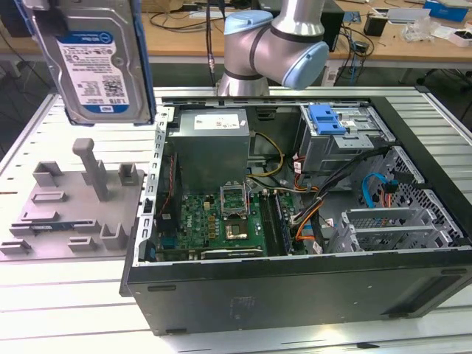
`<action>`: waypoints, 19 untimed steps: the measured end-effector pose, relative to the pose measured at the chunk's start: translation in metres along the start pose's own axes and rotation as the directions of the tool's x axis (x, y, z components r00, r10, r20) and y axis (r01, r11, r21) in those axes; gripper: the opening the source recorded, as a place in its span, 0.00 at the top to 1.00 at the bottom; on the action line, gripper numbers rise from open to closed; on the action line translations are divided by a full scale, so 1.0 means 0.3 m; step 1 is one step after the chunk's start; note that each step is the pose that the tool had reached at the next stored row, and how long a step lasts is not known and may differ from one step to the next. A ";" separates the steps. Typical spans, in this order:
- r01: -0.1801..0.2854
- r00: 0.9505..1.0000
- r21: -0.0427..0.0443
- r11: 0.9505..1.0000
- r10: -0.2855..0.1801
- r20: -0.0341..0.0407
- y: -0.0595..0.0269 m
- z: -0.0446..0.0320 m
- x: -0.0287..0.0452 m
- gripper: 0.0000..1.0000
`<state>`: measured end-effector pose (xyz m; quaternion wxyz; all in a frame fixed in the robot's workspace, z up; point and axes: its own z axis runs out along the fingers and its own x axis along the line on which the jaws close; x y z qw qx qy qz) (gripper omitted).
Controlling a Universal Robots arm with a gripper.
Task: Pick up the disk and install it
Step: 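Pick up the disk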
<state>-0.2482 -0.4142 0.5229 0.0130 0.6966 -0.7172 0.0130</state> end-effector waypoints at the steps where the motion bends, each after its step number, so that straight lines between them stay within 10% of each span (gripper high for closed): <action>1: 0.000 1.000 0.000 1.000 0.000 0.000 -0.012 0.000 0.006 0.63; 10: 0.000 1.000 -0.002 1.000 0.000 0.000 -0.135 0.003 0.070 0.63; 19: 0.000 1.000 -0.005 1.000 0.000 0.000 -0.324 0.006 0.170 0.63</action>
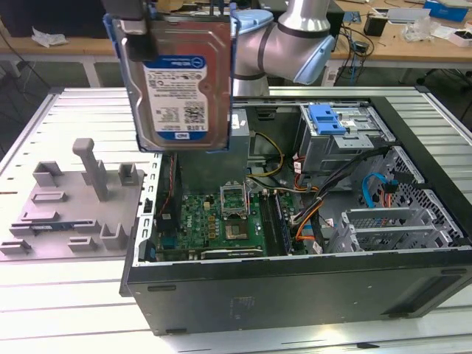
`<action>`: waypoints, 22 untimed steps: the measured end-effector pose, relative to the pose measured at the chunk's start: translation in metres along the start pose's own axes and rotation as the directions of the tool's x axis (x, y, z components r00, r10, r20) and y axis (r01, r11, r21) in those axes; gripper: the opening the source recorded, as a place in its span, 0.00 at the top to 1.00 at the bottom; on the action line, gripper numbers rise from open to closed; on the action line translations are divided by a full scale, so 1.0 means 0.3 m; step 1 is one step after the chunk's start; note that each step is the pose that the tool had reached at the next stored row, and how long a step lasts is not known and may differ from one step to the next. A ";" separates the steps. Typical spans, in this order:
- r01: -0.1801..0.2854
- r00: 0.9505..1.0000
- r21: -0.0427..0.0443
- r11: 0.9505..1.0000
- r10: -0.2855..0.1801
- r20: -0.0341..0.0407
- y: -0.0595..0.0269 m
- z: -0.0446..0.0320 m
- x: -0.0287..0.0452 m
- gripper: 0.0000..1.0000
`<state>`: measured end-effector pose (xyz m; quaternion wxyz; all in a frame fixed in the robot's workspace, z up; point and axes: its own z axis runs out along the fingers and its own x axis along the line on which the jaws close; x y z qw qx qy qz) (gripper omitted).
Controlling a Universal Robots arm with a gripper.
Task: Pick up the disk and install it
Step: 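Pick up the disk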
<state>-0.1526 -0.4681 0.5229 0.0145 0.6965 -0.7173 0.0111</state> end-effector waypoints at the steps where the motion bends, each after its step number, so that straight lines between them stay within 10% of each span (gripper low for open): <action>1: 0.000 1.000 0.000 1.000 0.000 0.000 -0.015 0.000 0.007 0.63; 22: 0.000 1.000 -0.010 1.000 0.000 0.009 -0.319 0.004 0.157 0.63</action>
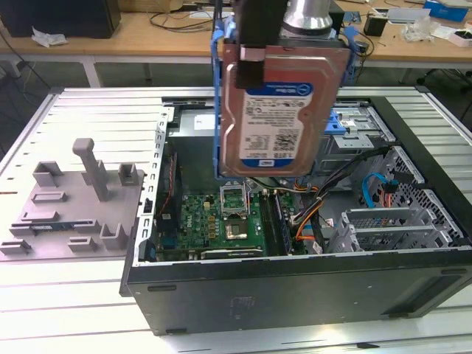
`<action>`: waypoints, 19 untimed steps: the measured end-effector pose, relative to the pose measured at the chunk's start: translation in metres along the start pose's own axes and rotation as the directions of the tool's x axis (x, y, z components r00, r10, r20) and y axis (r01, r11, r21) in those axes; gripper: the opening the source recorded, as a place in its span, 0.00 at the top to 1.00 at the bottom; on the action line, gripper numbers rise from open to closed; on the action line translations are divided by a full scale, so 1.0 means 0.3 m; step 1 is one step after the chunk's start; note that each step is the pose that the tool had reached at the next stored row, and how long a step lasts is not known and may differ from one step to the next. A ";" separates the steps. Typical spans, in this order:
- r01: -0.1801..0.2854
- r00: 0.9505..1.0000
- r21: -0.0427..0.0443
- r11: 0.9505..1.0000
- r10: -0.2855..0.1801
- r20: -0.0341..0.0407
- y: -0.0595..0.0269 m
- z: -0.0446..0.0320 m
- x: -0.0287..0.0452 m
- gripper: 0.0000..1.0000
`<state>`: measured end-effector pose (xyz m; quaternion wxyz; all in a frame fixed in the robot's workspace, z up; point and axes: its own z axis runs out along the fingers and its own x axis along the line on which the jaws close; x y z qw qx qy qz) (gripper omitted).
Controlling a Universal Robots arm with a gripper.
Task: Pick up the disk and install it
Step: 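Pick up the disk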
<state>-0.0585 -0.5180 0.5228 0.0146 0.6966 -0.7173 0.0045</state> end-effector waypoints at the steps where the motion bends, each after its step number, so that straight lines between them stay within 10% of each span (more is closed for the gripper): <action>1: 0.000 1.000 0.000 1.000 0.000 0.000 -0.013 0.000 0.006 0.63; 14: 0.000 1.000 -0.006 1.000 0.000 0.005 -0.202 0.000 0.097 0.63; 19: 0.001 1.000 -0.008 1.000 -0.001 0.008 -0.337 -0.001 0.121 0.63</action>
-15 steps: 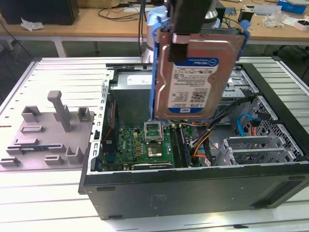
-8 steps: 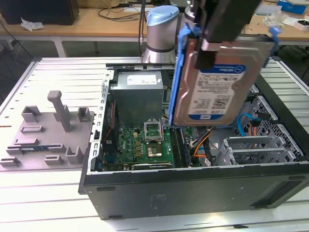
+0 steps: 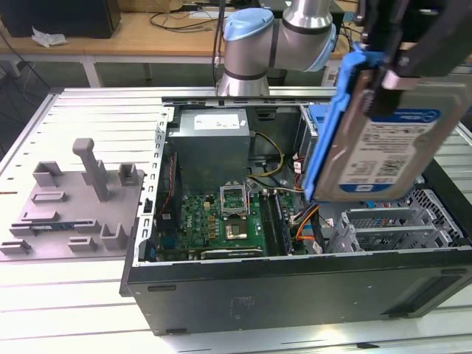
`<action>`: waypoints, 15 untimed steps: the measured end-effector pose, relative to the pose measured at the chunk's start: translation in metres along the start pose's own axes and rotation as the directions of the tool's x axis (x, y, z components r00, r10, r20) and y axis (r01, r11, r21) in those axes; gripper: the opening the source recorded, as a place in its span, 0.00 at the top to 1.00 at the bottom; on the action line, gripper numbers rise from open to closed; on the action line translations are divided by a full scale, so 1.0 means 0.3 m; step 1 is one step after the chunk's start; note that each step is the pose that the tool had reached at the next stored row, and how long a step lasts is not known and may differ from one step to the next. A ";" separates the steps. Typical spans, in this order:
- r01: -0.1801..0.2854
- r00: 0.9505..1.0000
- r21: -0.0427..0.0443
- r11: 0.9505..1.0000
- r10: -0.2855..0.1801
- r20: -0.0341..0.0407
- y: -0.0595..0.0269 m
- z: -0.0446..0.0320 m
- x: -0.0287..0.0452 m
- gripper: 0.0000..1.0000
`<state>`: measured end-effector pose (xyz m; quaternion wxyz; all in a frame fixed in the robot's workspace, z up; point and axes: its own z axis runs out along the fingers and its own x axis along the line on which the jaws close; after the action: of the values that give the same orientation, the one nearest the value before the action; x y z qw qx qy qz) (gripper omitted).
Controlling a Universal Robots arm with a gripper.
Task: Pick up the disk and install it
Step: 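Pick up the disk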
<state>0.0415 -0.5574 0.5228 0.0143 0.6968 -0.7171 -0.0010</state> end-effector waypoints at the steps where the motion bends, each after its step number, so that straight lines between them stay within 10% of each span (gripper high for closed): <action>1: 0.000 1.000 0.000 1.000 0.000 0.000 -0.013 0.000 0.001 0.63; 10: 0.001 1.000 -0.002 1.000 -0.001 0.006 -0.213 -0.004 0.004 0.63; 15: 0.001 1.000 -0.002 1.000 -0.001 0.006 -0.220 -0.004 0.005 0.63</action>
<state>0.1076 -0.5607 0.5226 0.0126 0.6970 -0.7170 -0.0037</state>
